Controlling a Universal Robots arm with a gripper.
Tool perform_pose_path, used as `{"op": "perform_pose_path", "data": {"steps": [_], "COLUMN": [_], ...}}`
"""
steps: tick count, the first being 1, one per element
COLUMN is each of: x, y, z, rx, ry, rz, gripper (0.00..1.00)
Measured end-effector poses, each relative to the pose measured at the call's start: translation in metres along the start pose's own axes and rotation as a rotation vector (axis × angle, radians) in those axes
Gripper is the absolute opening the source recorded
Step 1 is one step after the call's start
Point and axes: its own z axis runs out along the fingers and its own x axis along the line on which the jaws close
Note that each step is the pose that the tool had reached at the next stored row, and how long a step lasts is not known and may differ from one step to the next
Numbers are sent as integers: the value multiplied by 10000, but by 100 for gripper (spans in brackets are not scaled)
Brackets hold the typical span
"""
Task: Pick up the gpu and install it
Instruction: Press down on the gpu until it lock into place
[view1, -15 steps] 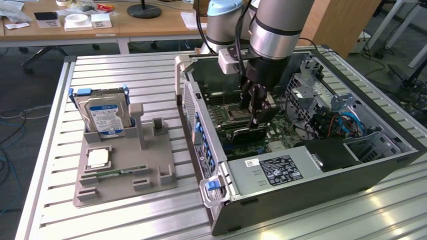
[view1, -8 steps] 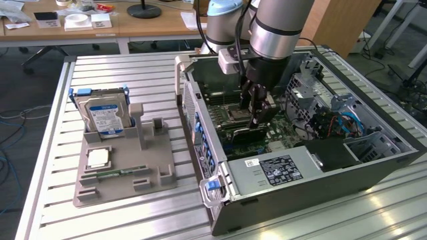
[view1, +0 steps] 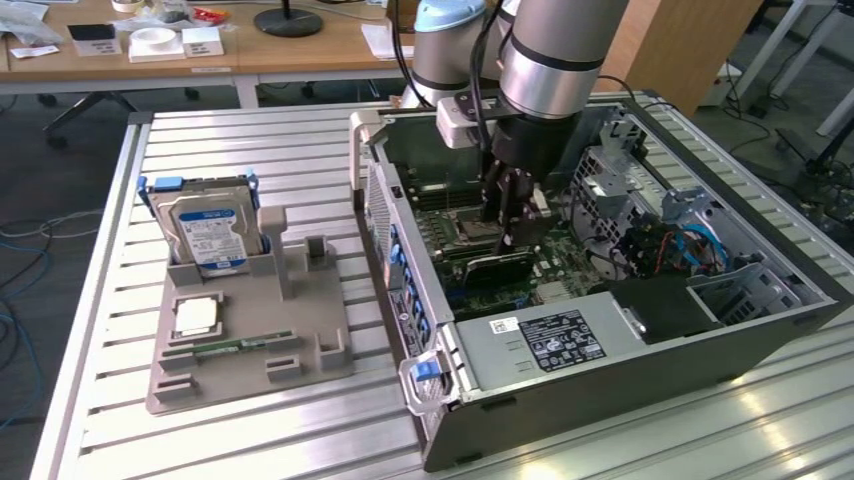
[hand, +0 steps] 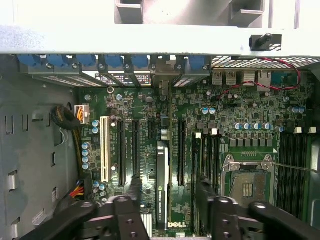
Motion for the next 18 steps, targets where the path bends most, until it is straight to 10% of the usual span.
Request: {"op": "perform_pose_path", "data": {"steps": [12,18], "x": [0,0], "y": [0,0], "z": [0,0], "rx": [0,1], "ry": [0,0], "rz": [0,0], "gripper": [11,11]}}
